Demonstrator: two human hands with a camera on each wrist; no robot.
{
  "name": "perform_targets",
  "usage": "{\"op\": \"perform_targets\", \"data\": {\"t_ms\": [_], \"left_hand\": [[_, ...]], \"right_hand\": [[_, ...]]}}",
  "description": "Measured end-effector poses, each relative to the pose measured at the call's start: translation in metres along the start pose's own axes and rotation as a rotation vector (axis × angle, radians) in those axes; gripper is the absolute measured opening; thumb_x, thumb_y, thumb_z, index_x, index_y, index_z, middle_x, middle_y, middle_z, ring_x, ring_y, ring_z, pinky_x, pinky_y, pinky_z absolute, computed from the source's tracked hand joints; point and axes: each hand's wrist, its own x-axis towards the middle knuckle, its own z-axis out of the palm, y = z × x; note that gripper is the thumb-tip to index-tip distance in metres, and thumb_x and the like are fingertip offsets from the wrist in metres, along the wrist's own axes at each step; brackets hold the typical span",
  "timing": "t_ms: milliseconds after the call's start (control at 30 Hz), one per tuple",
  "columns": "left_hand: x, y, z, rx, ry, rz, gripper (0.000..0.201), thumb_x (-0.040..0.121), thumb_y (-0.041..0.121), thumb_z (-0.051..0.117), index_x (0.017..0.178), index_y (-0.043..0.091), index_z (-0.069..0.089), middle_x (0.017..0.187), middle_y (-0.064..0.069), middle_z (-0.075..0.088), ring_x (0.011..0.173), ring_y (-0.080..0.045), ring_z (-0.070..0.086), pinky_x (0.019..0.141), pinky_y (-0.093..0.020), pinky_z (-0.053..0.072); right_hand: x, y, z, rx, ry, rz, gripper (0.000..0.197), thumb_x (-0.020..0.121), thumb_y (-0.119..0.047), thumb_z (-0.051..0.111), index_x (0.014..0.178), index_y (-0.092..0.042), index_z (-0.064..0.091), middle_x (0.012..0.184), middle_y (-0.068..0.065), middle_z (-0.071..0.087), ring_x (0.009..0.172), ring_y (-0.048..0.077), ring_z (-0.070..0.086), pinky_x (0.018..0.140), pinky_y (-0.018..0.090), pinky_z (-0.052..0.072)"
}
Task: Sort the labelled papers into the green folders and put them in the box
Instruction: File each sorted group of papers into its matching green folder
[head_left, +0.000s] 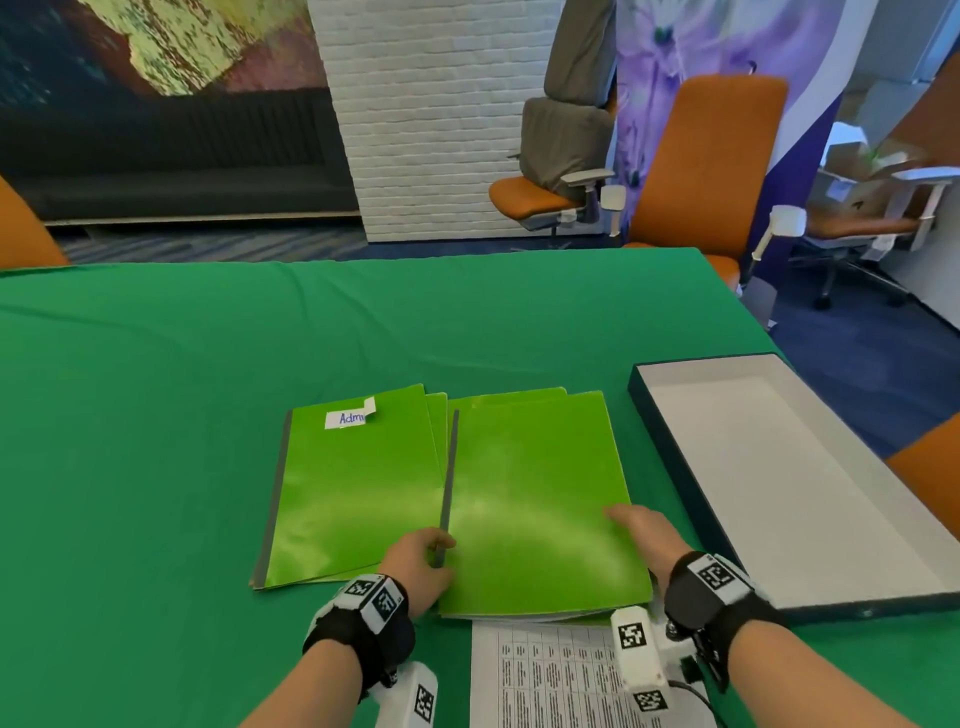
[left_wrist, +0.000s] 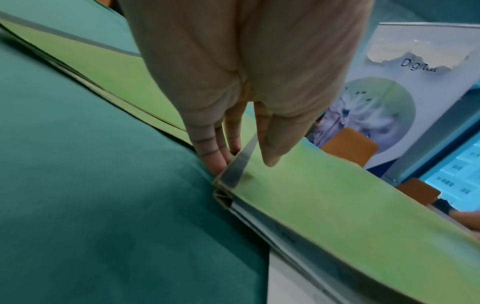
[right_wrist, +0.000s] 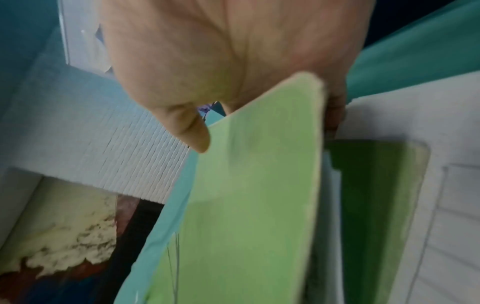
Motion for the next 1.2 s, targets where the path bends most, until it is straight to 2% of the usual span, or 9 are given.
{"op": "perform_targets", "data": {"t_ms": [133, 200, 367, 500, 567, 633, 833, 1000, 1200], "left_hand": [[0.008, -0.006, -0.007, -0.097, 0.039, 0.016, 0.032, 0.078, 0.006, 0.065, 0.096, 0.031, 0.056, 0.112, -0.001, 0.061, 0.107, -0.016, 0.058, 0.087, -0.029, 0.052], [0.011, -0.008, -0.011, -0.137, 0.047, 0.028, 0.037, 0.078, -0.002, 0.061, 0.094, 0.030, 0.056, 0.107, 0.001, 0.062, 0.104, -0.018, 0.060, 0.083, -0.031, 0.053], [0.020, -0.007, -0.008, -0.219, 0.065, 0.061, 0.045, 0.079, -0.015, 0.048, 0.100, 0.023, 0.057, 0.109, 0.002, 0.063, 0.087, -0.023, 0.065, 0.070, -0.034, 0.058], [0.028, 0.005, 0.001, -0.005, 0.119, 0.026, 0.038, 0.083, 0.011, 0.059, 0.117, 0.026, 0.054, 0.116, -0.002, 0.057, 0.079, -0.023, 0.067, 0.069, -0.035, 0.059], [0.033, 0.011, 0.004, 0.144, 0.086, 0.019, 0.048, 0.081, 0.024, 0.065, 0.126, 0.031, 0.047, 0.138, -0.009, 0.044, 0.107, -0.027, 0.060, 0.092, -0.037, 0.052], [0.038, 0.018, 0.009, 0.275, -0.012, 0.069, 0.064, 0.079, 0.032, 0.068, 0.136, 0.032, 0.038, 0.155, -0.001, 0.022, 0.140, -0.025, 0.027, 0.113, -0.041, 0.029], [0.042, 0.022, 0.013, 0.694, -0.167, 0.111, 0.099, 0.063, 0.063, 0.069, 0.144, 0.037, 0.018, 0.158, 0.005, 0.007, 0.145, -0.023, 0.004, 0.114, -0.055, 0.012], [0.046, 0.029, -0.005, 0.892, -0.277, 0.154, 0.104, 0.064, 0.051, 0.075, 0.145, 0.037, 0.012, 0.157, 0.004, 0.009, 0.144, -0.026, 0.009, 0.111, -0.058, 0.020], [0.046, 0.036, -0.010, 0.985, -0.264, 0.185, 0.102, 0.065, 0.040, 0.076, 0.146, 0.031, 0.014, 0.154, 0.002, 0.022, 0.143, -0.027, 0.013, 0.115, -0.054, 0.013]], "right_hand": [[0.003, 0.003, -0.005, -0.097, 0.062, -0.106, 0.011, 0.084, -0.002, 0.060, 0.092, -0.005, 0.068, 0.097, 0.018, 0.070, 0.094, 0.036, 0.065, 0.088, 0.048, 0.052], [0.001, 0.002, -0.009, -0.027, 0.078, -0.139, 0.017, 0.084, 0.002, 0.061, 0.081, -0.013, 0.067, 0.089, 0.012, 0.070, 0.085, 0.031, 0.066, 0.083, 0.042, 0.053], [0.001, -0.008, -0.012, -0.088, 0.179, -0.312, 0.019, 0.085, 0.000, 0.061, 0.096, -0.013, 0.068, 0.098, 0.008, 0.068, 0.086, 0.024, 0.063, 0.083, 0.034, 0.051], [0.001, -0.027, -0.018, -0.138, 0.322, -0.512, 0.034, 0.086, -0.001, 0.061, 0.119, -0.007, 0.062, 0.118, 0.009, 0.063, 0.107, 0.024, 0.057, 0.098, 0.038, 0.045], [-0.002, -0.038, -0.021, -0.137, 0.373, -0.610, 0.033, 0.087, -0.001, 0.059, 0.119, -0.007, 0.062, 0.119, 0.008, 0.062, 0.110, 0.024, 0.056, 0.101, 0.039, 0.044], [-0.005, -0.047, -0.026, -0.116, 0.388, -0.669, 0.035, 0.088, -0.002, 0.059, 0.123, -0.007, 0.059, 0.125, 0.007, 0.060, 0.116, 0.023, 0.054, 0.105, 0.039, 0.041], [-0.021, -0.055, -0.044, -0.112, 0.474, -0.833, 0.036, 0.087, 0.005, 0.057, 0.123, -0.003, 0.059, 0.123, 0.001, 0.056, 0.114, 0.012, 0.050, 0.101, 0.019, 0.035], [-0.022, -0.049, -0.053, -0.102, 0.497, -0.816, 0.038, 0.088, 0.005, 0.057, 0.125, -0.001, 0.057, 0.118, -0.006, 0.050, 0.112, 0.006, 0.046, 0.096, 0.010, 0.031], [-0.021, -0.046, -0.056, -0.102, 0.541, -0.825, 0.037, 0.087, 0.007, 0.056, 0.123, 0.001, 0.058, 0.124, 0.007, 0.056, 0.113, 0.015, 0.051, 0.100, 0.021, 0.035]]}}
